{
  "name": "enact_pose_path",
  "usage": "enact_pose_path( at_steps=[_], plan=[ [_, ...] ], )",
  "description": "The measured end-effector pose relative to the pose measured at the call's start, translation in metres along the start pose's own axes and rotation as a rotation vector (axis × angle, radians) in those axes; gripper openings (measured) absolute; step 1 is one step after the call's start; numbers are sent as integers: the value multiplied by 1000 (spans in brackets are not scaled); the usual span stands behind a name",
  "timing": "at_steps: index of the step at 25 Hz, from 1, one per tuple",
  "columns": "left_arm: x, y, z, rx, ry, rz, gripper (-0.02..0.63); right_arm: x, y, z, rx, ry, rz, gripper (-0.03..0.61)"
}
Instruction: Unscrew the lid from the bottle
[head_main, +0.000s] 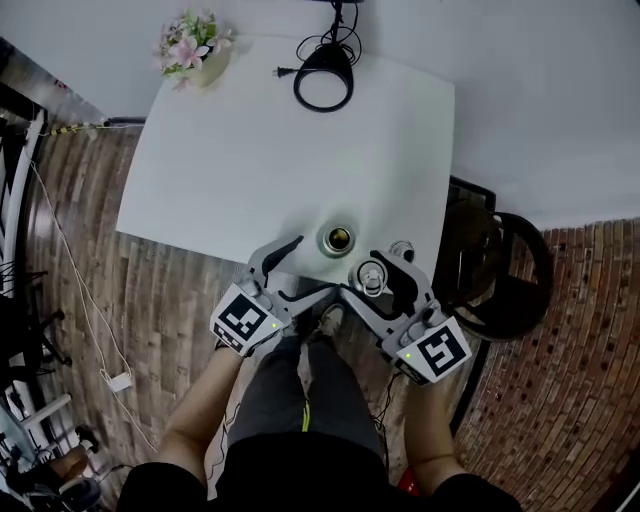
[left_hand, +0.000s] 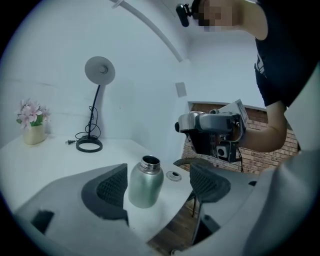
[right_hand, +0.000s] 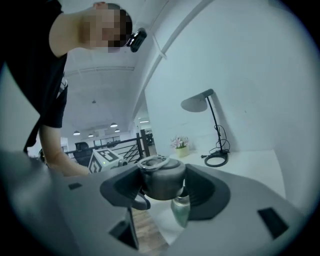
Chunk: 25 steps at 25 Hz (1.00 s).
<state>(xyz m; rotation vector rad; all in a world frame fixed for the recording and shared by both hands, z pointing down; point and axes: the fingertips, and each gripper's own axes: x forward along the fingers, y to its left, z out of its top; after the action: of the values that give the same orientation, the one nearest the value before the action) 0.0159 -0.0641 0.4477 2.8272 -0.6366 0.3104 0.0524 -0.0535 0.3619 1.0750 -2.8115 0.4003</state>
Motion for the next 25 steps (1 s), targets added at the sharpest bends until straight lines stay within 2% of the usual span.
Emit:
enact_pose_path(
  at_steps=[2,6,8,12,16,21,25],
  plan=[
    [-9,-4,1,-23,2,21,379,-10,9,9,31,-24,-5,267],
    [-25,-6,15,-54,-3,66,361,-26,19,27,22,-39,-28,267],
    [-36,-8,24,-61,-14,92,239,-34,22,37,17,-53,-51,267],
    [-54,-10,48,-45,-58,125,142,-54,21,52,-20,-58,-113,267],
    [-74,-11,75,-24,-115,142,49,-73,20,61,-103,-41,-202,267],
    [-105,-10,120,53,-202,199,23,-90,26,87,-185,-77,-264,267],
    [-126,-8,145,101,-236,248,23,-103,22,97,-184,-86,-306,267]
  ],
)
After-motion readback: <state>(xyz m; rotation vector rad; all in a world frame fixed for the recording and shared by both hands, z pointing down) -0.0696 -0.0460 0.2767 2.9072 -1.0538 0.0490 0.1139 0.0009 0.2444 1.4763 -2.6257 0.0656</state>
